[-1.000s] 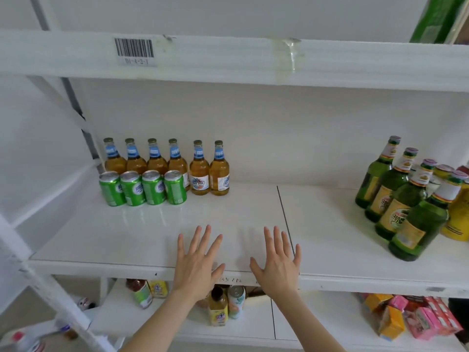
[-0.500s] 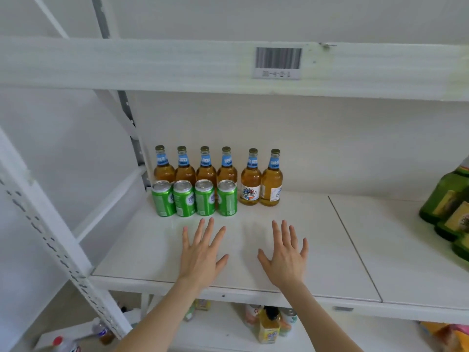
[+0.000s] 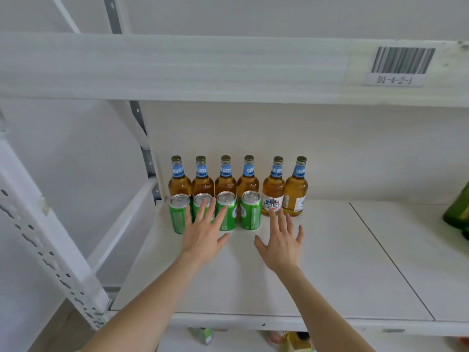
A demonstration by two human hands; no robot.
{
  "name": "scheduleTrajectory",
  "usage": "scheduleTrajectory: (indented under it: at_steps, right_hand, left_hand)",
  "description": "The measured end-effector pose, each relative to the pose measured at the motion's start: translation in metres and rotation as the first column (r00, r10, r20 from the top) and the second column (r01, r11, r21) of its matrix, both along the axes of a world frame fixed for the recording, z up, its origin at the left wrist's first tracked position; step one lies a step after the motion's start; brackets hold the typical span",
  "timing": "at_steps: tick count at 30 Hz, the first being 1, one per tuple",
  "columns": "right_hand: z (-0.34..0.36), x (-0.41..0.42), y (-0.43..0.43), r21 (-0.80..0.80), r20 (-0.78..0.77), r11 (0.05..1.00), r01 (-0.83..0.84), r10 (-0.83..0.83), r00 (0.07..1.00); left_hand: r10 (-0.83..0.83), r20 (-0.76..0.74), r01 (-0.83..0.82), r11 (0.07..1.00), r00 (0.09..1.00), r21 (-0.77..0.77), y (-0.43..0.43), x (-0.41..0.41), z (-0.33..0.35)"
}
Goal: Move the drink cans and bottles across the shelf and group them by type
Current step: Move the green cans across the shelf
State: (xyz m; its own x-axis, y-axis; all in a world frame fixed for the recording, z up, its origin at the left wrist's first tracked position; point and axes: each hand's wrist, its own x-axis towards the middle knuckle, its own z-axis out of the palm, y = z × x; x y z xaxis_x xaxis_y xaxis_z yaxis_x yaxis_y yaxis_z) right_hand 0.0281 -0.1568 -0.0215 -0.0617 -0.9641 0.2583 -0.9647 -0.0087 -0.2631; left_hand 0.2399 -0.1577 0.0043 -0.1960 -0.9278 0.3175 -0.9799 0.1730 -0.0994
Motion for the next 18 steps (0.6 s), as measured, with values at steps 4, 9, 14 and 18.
scheduleTrajectory:
  at_steps: [4,9,14,18]
  right_hand:
    - [0.003,0.004,-0.031,0.005,0.010,1.000,-0.012,0.012,1.000]
    - [-0.001,0.014,-0.061,0.029,0.024,0.999,-0.038,0.037,0.999]
    - [-0.003,0.022,-0.081,0.037,0.114,0.999,-0.037,0.032,0.993]
    - [-0.006,0.023,-0.095,0.084,0.237,0.994,-0.068,0.046,0.970]
  left_hand:
    - [-0.001,-0.013,0.001,1.000,1.000,-0.010,-0.029,-0.006,0.005]
    - [0.018,-0.022,-0.018,1.000,1.000,-0.016,-0.063,-0.008,0.005]
    - [0.038,-0.049,-0.037,0.999,0.998,0.017,-0.079,-0.008,-0.002]
    - [0.054,-0.069,-0.051,0.998,0.996,0.048,-0.088,-0.007,-0.001]
